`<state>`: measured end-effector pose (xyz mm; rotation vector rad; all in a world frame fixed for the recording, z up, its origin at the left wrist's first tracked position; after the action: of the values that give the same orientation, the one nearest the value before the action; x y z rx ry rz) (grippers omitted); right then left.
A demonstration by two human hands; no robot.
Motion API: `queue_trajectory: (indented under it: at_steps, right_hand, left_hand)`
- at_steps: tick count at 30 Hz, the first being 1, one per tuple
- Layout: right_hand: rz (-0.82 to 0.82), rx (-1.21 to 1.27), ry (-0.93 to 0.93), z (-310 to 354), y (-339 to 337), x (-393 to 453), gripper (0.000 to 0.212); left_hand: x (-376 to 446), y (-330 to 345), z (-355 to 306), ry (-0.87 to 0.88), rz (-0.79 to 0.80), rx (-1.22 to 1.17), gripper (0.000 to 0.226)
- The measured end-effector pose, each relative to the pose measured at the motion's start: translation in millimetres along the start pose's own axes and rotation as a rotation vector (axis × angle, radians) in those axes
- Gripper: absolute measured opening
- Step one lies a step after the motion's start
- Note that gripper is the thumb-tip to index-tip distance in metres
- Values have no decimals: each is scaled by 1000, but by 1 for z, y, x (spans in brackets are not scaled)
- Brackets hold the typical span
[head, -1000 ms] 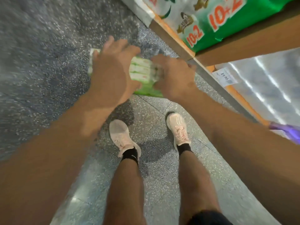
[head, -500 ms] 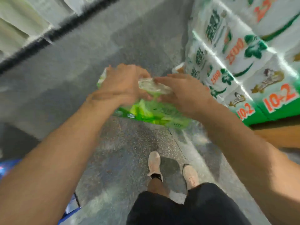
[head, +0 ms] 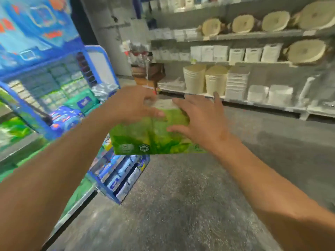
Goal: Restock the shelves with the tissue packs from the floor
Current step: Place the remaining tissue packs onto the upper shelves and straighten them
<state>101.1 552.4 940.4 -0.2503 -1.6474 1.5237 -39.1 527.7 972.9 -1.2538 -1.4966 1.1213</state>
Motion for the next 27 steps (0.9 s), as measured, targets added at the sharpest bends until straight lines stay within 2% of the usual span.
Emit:
queue_trajectory:
  at_steps: [4,7,9,12,14,17,20,24,27]
  right_hand:
    - [-55,20,-176,133,-15,61,84]
    - [-135,24,-327,238,-21,99,79]
    - [-220,55,-405,304,-22,121,71]
    - [-396,122,-500,397,-20,144,67]
    - [-476,182,-539,451,-16,157,66]
    - [-557,290,-558,517,-7,179,62]
    - [-589,367,-586,567,11,207,62]
    - [-641,395,-600,618,33,260,65]
    - [-712,426,-595,650,45,310,68]
  left_hand:
    - [-72,-87,106,-144,-115,31,58]
    - [-127,-136,188,-240,-218,65,60]
    - [-164,-165,242,-299,-293,105,67]
    - [-216,-205,317,-388,-404,181,91]
    - [-247,-229,362,-458,-457,239,90]
    - [-278,-257,419,-513,-451,377,76]
    - [-292,-273,466,-532,-468,459,73]
    - [-293,-297,520,-519,-613,570,72]
    - [-281,-316,561,-479,-779,674,79]
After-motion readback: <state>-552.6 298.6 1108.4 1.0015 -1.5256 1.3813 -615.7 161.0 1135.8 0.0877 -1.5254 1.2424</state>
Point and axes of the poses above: each hand's wrist, its own x-axis towards the middle knuckle, its own y-axis out of the palm, z = x × y, the point moved 10 cm from there along x, towards the middle knuckle, and after that the axes turned 3 degrees about -x, right-handed, at the moved point
